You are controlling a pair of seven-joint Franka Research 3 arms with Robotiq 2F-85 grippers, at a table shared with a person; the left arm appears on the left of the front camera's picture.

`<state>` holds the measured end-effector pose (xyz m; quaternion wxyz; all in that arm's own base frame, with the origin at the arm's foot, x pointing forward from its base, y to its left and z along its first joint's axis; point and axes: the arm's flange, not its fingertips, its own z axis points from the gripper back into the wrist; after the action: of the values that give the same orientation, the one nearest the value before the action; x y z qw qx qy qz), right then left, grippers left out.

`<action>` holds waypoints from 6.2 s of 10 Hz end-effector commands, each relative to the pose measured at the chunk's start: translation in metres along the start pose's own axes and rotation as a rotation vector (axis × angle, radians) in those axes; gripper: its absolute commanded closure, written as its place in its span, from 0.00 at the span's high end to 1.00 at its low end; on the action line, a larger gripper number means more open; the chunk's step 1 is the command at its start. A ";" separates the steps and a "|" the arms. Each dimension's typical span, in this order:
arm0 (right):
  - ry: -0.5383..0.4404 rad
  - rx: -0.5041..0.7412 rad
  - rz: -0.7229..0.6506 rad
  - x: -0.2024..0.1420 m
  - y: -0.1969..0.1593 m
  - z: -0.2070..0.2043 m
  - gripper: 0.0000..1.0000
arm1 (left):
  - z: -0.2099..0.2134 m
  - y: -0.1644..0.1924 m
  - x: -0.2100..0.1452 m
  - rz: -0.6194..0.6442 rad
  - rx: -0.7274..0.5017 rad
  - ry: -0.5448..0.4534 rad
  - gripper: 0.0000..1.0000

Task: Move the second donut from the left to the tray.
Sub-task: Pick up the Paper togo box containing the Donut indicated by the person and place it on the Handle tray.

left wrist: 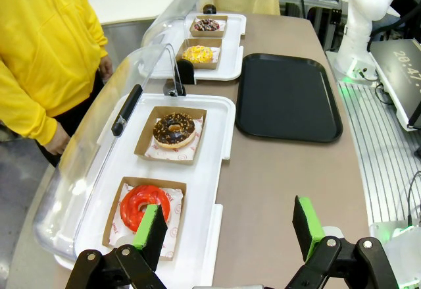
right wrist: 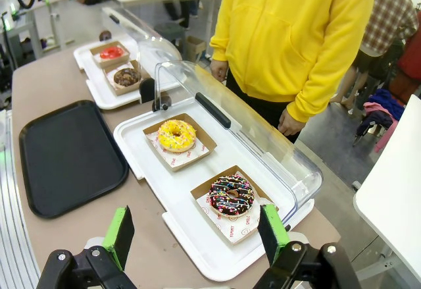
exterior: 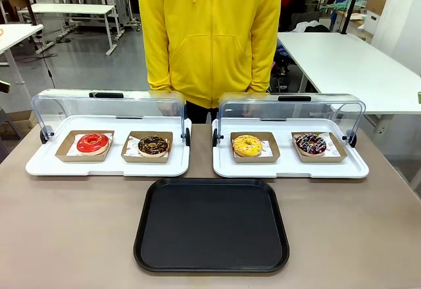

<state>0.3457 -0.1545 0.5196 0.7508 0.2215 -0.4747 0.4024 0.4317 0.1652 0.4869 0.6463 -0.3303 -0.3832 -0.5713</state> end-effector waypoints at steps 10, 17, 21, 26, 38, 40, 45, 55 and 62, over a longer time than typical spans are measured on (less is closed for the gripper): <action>-0.023 -0.004 0.027 0.002 -0.003 -0.001 1.00 | 0.000 -0.001 0.001 0.006 -0.004 -0.005 1.00; -0.023 -0.004 0.027 0.002 -0.003 -0.001 1.00 | 0.000 -0.001 0.001 0.006 -0.004 -0.005 1.00; -0.023 -0.004 0.027 0.002 -0.003 -0.001 1.00 | 0.000 -0.001 0.001 0.006 -0.004 -0.005 1.00; -0.023 -0.004 0.027 0.002 -0.003 -0.001 1.00 | 0.000 -0.001 0.001 0.006 -0.004 -0.005 1.00; -0.023 -0.004 0.027 0.002 -0.003 -0.001 1.00 | -0.067 0.001 0.079 -0.112 -0.015 0.235 1.00; -0.023 -0.004 0.027 0.002 -0.003 -0.001 1.00 | -0.117 -0.003 0.109 -0.150 -0.061 0.365 1.00; -0.023 -0.004 0.027 0.002 -0.003 -0.001 1.00 | -0.230 -0.031 0.123 -0.257 -0.069 0.625 1.00; -0.023 -0.004 0.027 0.002 -0.003 -0.001 1.00 | -0.331 0.013 0.068 -0.290 0.053 0.868 1.00; -0.023 -0.004 0.027 0.002 -0.003 -0.001 1.00 | -0.346 0.027 0.056 -0.290 0.047 0.864 1.00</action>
<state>0.3462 -0.1544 0.5199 0.7521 0.2194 -0.4728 0.4033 0.4859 -0.1557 0.3727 0.6561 0.0057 -0.1430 -0.7409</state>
